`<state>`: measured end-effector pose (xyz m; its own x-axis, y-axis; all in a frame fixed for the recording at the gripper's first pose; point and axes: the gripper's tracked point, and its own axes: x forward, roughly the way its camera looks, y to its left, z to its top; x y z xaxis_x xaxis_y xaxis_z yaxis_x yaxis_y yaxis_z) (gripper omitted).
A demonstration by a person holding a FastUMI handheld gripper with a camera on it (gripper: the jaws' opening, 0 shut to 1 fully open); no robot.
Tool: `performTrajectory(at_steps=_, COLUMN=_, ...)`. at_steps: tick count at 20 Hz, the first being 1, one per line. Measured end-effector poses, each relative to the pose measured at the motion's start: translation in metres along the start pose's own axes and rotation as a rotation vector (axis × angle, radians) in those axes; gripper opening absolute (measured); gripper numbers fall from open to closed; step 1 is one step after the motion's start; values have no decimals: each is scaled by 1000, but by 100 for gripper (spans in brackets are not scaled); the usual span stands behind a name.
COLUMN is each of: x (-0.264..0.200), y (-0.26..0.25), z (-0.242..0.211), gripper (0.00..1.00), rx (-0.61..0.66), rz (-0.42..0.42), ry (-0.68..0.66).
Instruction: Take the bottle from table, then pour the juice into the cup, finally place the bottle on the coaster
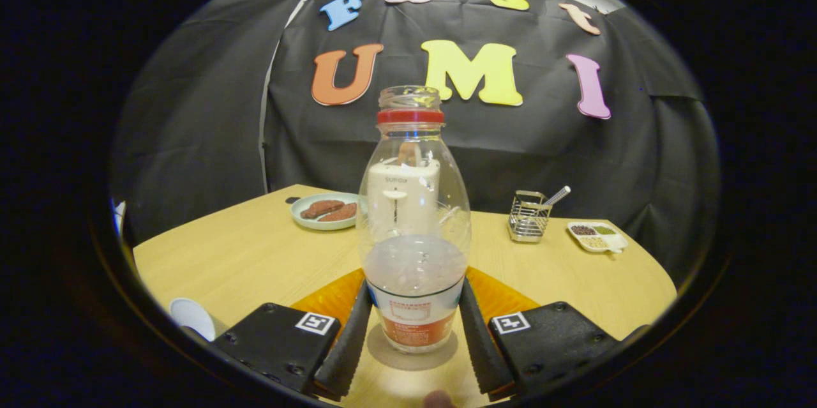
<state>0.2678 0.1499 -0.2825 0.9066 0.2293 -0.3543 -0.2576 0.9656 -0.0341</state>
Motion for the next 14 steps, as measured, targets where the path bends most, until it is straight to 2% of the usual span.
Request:
performTrajectory(at_steps=9, x=5, y=2, z=-15, gripper=77, rx=21, rz=9, ry=9)
performTrajectory(at_steps=14, x=5, y=1, z=-19, gripper=85, rx=0, rz=-3, ry=14)
